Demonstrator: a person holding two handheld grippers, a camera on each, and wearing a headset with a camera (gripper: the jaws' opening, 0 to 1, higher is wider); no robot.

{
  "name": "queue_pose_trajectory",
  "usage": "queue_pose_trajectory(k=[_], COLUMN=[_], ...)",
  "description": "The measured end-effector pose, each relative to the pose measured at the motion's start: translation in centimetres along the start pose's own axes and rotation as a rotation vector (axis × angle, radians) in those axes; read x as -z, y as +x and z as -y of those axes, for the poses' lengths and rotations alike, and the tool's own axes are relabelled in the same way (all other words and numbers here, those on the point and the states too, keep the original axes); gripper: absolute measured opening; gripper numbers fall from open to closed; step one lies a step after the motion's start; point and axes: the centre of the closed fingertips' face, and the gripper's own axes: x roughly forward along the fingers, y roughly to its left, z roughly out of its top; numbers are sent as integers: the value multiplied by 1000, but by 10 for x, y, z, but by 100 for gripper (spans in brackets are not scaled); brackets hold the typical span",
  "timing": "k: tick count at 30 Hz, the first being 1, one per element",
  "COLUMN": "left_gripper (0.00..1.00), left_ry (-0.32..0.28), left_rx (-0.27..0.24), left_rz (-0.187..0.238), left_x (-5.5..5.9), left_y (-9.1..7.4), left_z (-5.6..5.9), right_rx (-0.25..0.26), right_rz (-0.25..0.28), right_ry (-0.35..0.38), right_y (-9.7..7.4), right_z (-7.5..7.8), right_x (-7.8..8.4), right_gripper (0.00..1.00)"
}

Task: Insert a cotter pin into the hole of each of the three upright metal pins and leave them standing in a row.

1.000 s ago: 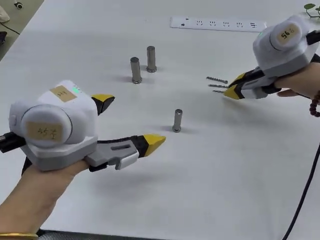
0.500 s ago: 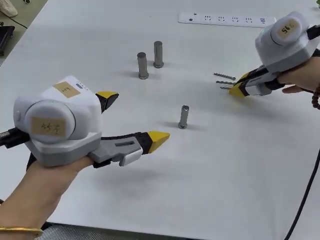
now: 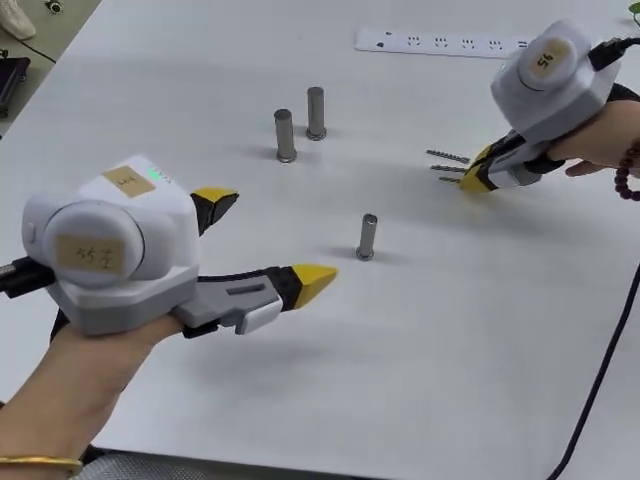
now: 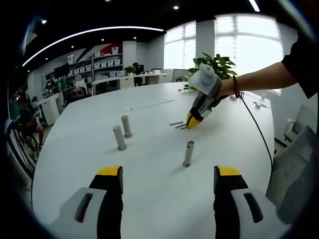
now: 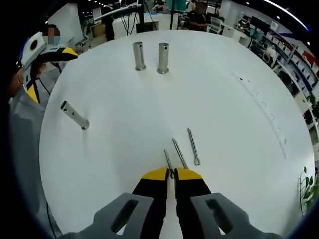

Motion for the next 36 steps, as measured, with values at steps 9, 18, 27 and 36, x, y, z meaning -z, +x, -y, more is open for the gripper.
queue_pose_trajectory(k=[9,18,27,36], left_gripper=[70,69,65,52], left_ry=[-17,-35,-58,-44], left_rx=[8,9,19,59], left_rz=[12,11,31,-2], left_x=[-4,-1,-5,-6], left_y=[-5,-10,-11,-5], left_z=[2,1,0,3], right_rx=[-38,-44,-54,-49], right_rz=[-1,1,27,87], right_ry=[54,69,2,-121], right_y=[-2,-2,-8,-25], right_z=[-1,-1,-15,-38], right_x=[2,1,-5,-19], right_gripper=[0,0,0,0])
